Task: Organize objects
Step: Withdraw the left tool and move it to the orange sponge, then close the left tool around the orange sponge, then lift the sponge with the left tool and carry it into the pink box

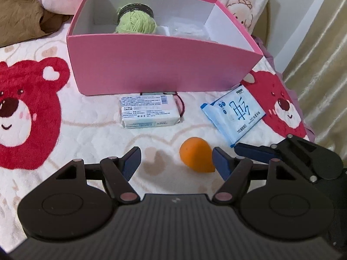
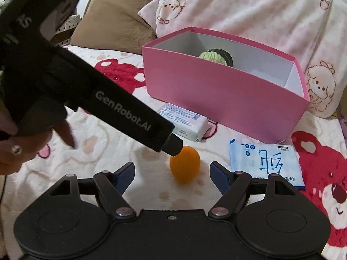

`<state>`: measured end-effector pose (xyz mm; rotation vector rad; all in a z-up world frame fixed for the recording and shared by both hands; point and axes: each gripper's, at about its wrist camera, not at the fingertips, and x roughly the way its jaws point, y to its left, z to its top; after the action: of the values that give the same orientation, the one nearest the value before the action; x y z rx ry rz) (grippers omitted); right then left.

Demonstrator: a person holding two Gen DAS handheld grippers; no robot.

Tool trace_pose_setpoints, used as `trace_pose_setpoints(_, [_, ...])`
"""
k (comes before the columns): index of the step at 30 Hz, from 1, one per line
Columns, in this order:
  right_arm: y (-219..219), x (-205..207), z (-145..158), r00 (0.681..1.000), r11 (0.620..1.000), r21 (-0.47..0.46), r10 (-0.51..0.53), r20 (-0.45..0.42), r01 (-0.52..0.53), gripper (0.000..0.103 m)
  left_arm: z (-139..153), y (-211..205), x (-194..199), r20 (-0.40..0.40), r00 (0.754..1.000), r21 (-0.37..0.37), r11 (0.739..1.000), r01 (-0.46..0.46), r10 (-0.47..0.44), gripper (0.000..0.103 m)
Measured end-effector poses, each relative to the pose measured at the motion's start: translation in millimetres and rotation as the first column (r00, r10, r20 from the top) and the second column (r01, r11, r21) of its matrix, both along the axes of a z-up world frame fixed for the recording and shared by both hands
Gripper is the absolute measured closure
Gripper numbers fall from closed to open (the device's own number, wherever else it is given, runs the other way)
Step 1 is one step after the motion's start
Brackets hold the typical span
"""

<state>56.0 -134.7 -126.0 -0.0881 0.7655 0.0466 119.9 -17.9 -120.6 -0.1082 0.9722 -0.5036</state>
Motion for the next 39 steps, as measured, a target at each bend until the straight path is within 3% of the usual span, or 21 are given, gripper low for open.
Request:
trace_pose_setpoints(11, [-2, 14, -17, 0.997, 0.999, 0.006, -0.042, -0.063, 0.042, 0.026, -17, -5, 4, -0.020, 1.000, -0.053, 0.998, 0.020, -0.021, 0.036])
trace_pose_setpoints(16, [-3, 14, -24, 0.995, 0.997, 0.022, -0.073, -0.075, 0.075, 0.037, -23, -6, 0, -0.022, 0.999, -0.099, 0.995, 0.023, -0.025, 0.044])
trace_pose_setpoints(20, [-4, 18, -26, 0.993, 0.995, 0.038, -0.087, -0.080, 0.091, 0.056, -30, -9, 2, -0.029, 0.999, -0.088, 0.996, 0.032, -0.035, 0.053])
trace_pose_setpoints(26, [-6, 21, -28, 0.988, 0.990, 0.053, -0.127, -0.086, 0.132, 0.067, -33, -11, 3, -0.033, 0.997, -0.123, 0.991, 0.060, -0.065, 0.069])
trace_pose_setpoints(39, [-2, 11, -12, 0.986, 0.988, 0.076, -0.125, -0.113, 0.134, 0.068, -17, -6, -7, -0.062, 0.994, -0.138, 0.988, 0.076, -0.085, 0.072])
